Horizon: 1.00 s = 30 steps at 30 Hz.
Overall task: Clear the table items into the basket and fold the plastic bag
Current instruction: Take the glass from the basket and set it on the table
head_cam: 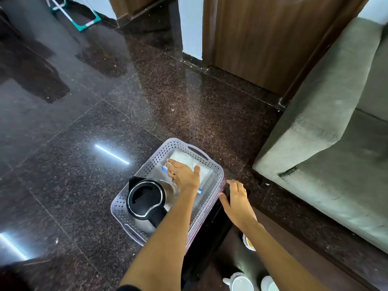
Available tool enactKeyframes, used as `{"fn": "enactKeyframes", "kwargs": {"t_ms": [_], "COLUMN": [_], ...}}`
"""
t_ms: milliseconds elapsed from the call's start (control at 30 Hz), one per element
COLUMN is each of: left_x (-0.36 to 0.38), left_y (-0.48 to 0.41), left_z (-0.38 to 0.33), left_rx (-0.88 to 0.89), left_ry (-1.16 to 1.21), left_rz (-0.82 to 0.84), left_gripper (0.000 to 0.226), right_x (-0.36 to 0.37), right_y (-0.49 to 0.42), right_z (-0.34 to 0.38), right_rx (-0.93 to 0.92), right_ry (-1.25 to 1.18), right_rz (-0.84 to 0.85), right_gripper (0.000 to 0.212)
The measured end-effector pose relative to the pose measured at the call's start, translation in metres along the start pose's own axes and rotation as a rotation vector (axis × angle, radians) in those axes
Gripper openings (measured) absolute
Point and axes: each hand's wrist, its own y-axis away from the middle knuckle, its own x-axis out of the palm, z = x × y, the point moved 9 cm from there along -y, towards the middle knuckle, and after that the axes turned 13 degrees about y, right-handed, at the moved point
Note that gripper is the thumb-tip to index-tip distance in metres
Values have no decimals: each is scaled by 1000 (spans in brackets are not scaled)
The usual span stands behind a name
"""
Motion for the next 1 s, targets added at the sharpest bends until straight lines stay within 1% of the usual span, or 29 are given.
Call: {"fn": "enactKeyframes", "kwargs": {"t_ms": [67,133,367,500,667,800,933,1000], "left_x": [-1,-1,-6,-9,-17,-28,-33,-32], "left_y": [-5,-13,-13,-3,19,41,68,84], "left_z": [0,3,-2,-8,-19,-40,-61,-70], "left_rx": [-9,-19,15,91,160,266,377,421], "left_ry": [-39,-60,-119,-208,-183,-169,-152,-149], "left_rz": [-9,-13,-42,-28,-24,-42,-36,-18], "left_gripper": [108,106,94,94,84,84,79,81], "right_x": [0,3,1,-7,-18,-31,-42,-47], "right_y": [-3,-3,0,5,17,33,55,65], "right_z": [-5,-9,-16,-15,-12,-9,-7,-7], "right_rx": [23,34,45,49,51,49,48,46], "right_ry": [-24,-7,2,-15,-24,-30,-53,-63], "right_rz": [-26,-15,-37,-56,-83,-105,-129,-140], "right_gripper": [53,52,52,52,52,52,53,53]}}
